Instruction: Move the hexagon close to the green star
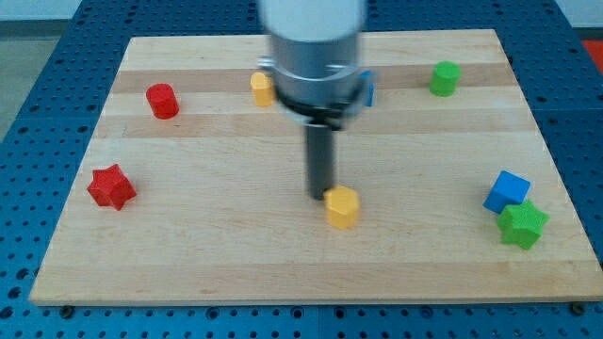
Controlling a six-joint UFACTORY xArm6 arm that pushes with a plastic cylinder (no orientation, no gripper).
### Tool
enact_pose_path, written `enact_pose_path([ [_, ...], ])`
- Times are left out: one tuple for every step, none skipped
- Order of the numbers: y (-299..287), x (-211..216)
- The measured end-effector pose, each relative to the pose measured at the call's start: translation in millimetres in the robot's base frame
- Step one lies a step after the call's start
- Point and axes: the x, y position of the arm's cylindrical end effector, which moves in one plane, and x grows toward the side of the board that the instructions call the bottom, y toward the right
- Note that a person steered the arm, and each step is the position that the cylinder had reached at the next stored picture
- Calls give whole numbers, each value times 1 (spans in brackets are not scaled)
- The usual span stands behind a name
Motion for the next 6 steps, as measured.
enact_pose_path([
  [68, 14],
  [35, 9],
  [-23, 8],
  [-48, 25],
  [0, 45],
  [67, 47],
])
